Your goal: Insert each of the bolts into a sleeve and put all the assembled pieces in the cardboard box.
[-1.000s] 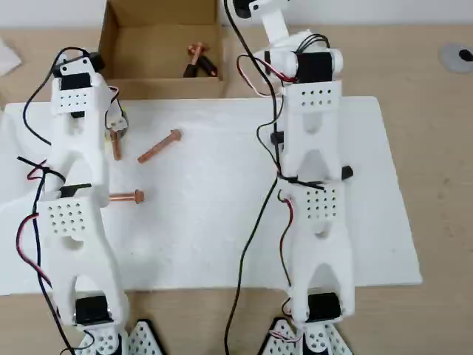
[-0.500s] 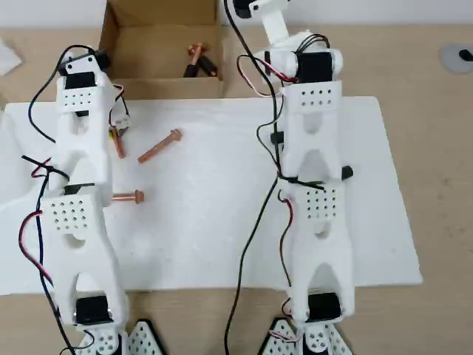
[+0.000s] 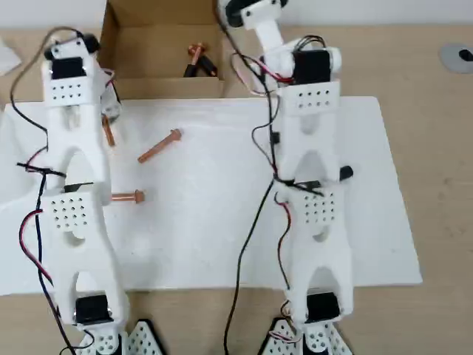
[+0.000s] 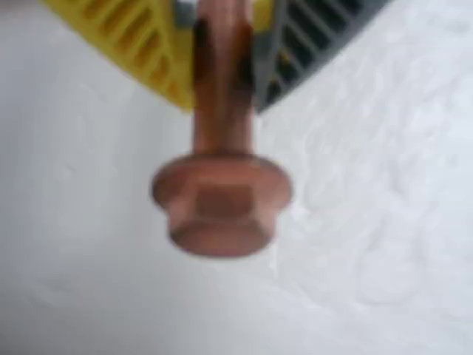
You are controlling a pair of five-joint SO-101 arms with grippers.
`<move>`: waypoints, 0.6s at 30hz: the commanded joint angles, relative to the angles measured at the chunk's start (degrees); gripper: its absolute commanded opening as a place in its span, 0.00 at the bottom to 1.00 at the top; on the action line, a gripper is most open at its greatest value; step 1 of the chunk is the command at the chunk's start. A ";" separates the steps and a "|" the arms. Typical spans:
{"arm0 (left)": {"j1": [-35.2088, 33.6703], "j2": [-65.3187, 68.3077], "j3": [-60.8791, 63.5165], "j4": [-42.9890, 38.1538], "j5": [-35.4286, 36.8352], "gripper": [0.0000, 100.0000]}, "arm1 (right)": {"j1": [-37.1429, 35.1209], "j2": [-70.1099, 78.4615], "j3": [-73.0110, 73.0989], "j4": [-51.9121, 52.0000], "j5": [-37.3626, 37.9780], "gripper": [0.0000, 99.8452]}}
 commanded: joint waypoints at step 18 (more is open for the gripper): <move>7.74 -33.27 16.62 4.75 -0.18 0.01 | 0.84 -33.27 58.95 1.41 -9.49 0.26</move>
